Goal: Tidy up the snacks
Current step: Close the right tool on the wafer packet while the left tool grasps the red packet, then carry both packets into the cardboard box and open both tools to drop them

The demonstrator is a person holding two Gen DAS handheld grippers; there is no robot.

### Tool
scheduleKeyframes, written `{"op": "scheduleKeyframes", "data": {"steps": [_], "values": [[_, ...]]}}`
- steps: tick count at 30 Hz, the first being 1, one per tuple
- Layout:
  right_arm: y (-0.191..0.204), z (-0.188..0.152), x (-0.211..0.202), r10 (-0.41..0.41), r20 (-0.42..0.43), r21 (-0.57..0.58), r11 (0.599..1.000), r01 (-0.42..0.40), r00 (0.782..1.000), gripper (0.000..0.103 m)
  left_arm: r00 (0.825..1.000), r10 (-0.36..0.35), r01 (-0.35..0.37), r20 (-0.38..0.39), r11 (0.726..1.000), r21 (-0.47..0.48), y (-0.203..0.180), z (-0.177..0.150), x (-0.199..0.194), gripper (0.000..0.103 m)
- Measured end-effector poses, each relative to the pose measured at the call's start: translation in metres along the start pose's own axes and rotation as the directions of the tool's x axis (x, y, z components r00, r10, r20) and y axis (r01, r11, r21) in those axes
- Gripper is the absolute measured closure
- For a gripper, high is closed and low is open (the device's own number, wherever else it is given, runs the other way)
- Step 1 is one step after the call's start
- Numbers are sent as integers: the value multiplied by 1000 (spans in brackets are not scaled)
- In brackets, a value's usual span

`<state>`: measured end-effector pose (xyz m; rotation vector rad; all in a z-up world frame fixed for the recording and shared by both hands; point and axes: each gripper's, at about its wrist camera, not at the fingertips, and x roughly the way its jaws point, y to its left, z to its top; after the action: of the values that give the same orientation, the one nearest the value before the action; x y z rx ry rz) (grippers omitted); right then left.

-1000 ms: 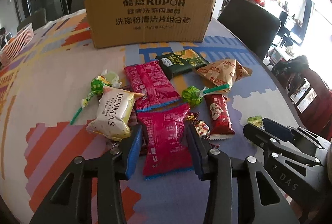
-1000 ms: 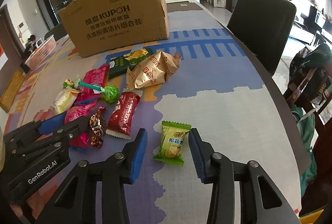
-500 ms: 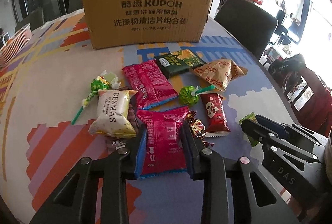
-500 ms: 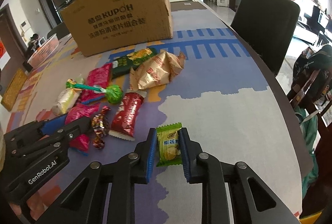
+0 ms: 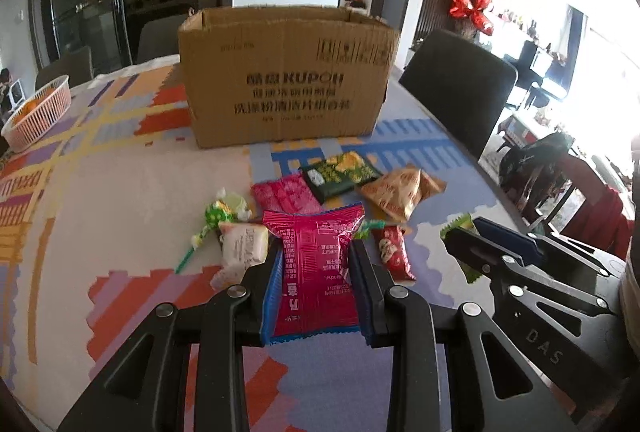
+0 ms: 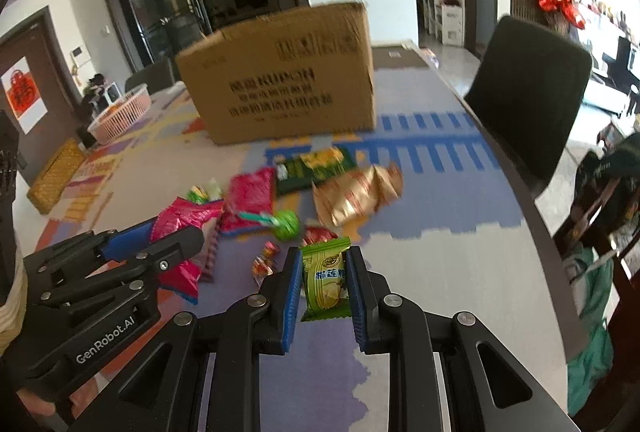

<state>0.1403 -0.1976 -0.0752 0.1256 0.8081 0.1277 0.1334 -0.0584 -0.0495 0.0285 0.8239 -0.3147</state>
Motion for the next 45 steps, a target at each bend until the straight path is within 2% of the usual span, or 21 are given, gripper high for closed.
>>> {"op": "scheduleKeyframes", "data": {"steps": [10,19,29,35,45], "values": [[21,39,-13,39,105,-41,999,-35,994,80,996,26,-27,90,1000,11,15,33,-18,71],[32,80,-8,71,148,-60,996,-63,986,80,990,31,-36,137,999,35,27,75,-18,71],[35,136,0,74,202,-72,996,-61,977,80,971,71,-92,230,992,83,32,134,-21,71],[36,170,8,52,215,-94,995,-32,975,80,972,71,-96,223,990,106,36,161,-10,71],[37,214,36,48,175,-109,994,-29,983,80,987,71,-86,143,991,107,55,205,22,71]]}}
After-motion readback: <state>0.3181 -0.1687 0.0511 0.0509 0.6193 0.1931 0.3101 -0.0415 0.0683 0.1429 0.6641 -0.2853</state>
